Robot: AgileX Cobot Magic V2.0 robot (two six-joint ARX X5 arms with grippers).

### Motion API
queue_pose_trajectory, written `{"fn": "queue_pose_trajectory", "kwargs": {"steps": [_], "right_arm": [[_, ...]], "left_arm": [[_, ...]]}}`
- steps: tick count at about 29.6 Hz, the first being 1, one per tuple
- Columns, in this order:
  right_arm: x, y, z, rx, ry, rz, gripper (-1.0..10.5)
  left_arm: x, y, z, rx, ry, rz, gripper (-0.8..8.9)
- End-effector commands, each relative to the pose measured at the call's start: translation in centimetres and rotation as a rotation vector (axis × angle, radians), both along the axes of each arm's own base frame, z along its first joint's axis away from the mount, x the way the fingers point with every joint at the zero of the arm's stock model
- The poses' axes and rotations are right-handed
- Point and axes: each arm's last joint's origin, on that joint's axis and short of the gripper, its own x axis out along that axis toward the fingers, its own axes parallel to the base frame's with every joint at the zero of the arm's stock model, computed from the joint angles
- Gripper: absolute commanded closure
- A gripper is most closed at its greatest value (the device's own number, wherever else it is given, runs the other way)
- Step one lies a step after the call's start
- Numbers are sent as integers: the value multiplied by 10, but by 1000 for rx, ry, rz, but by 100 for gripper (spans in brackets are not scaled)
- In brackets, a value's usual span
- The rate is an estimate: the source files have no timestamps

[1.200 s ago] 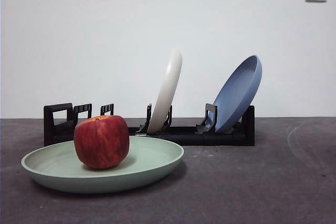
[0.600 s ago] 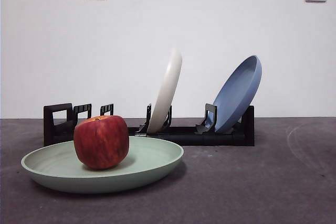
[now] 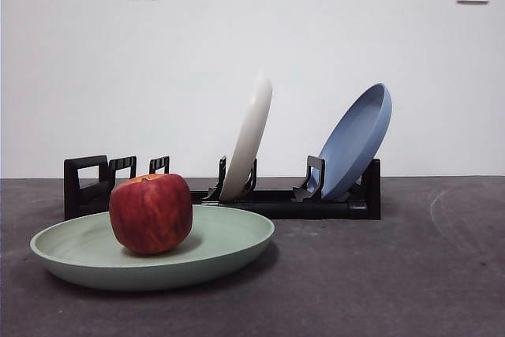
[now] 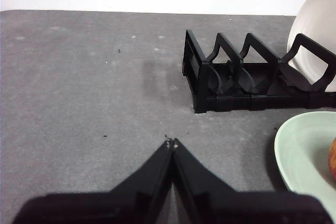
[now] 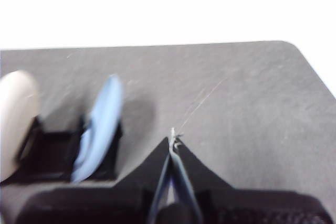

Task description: Take the green plate from the plate rack,put the plate on the table,take the apple from the table,put the apple in the plate

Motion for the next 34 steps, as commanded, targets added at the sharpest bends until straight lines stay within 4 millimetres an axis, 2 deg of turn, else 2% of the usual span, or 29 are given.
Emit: {"fn": "queue_pose_trajectory", "kwargs": {"steps": [1,5,12,18,24,34], "right_arm": [[5,-13,-37,-3,-72,26,946],[-1,-21,-83,8,-169,6,946],[-18,-22,-158,-1,-235,-14,946],[-26,-22,-202,34,-231,-42,946],[-31,-22,-224,87,-214,-54,946],[-37,-22,-233,70,-135,-82,946]], "left_arm": [[0,0,-1,11,-2,-5,817],[0,0,-1,11,-2,-5,817],[0,0,-1,11,-2,-5,817],[0,0,-1,11,-2,-5,817],[0,0,-1,11,-2,-5,817],[1,0,-2,11,5,-5,817]]}}
